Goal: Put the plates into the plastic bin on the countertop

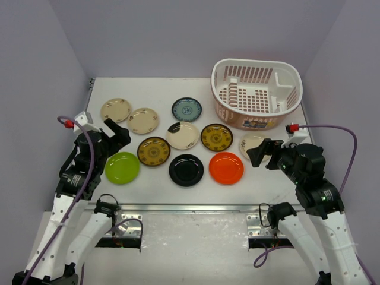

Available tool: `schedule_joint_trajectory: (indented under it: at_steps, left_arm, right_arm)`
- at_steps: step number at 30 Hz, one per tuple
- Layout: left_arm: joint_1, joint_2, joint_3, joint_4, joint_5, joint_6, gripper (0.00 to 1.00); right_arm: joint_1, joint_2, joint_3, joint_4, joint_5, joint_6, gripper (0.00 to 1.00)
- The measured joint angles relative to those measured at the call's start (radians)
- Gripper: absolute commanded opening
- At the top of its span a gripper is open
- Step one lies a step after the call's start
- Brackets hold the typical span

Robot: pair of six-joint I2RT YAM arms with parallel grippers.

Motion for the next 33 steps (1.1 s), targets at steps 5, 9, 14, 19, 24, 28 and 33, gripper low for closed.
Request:
schedule_joint_trajectory:
  at_steps: [5,9,14,19,24,28,33]
  left_arm:
    - [0.000,0.026,-0.107,-0.107,-0.018,-0.271,1.00]
    - [0.000,0.103,-0.173,-0.227,-0.033,-0.429,1.00]
    - [0.000,0.255,-0.177,-0.313,-0.060,-0.568,1.00]
    - [0.000,0.343,-0.192,-0.356,-0.102,-0.672,1.00]
    - [0.000,0.387,-0.192,-0.348,-0.157,-0.743,0.99]
    - [0.002,0.466,-0.192,-0.304,-0.162,-0.777,0.97]
    - [0.013,0.618,-0.179,-0.268,-0.159,-0.798,0.96]
  right_arm:
    - [0.000,0.055,-0.004,0.046,-0.079,0.027,0.99]
    - [0.000,0.095,-0.044,0.095,-0.130,0.042,0.99]
    - [0.000,0.115,-0.103,0.149,-0.159,0.059,0.99]
    - [0.000,0.120,-0.136,0.199,-0.158,0.066,0.99]
    - [0.000,0.131,-0.152,0.237,-0.159,0.064,0.99]
    - [0.000,0.141,-0.155,0.247,-0.154,0.055,0.99]
    - [0.000,0.140,-0.156,0.247,-0.143,0.048,0.99]
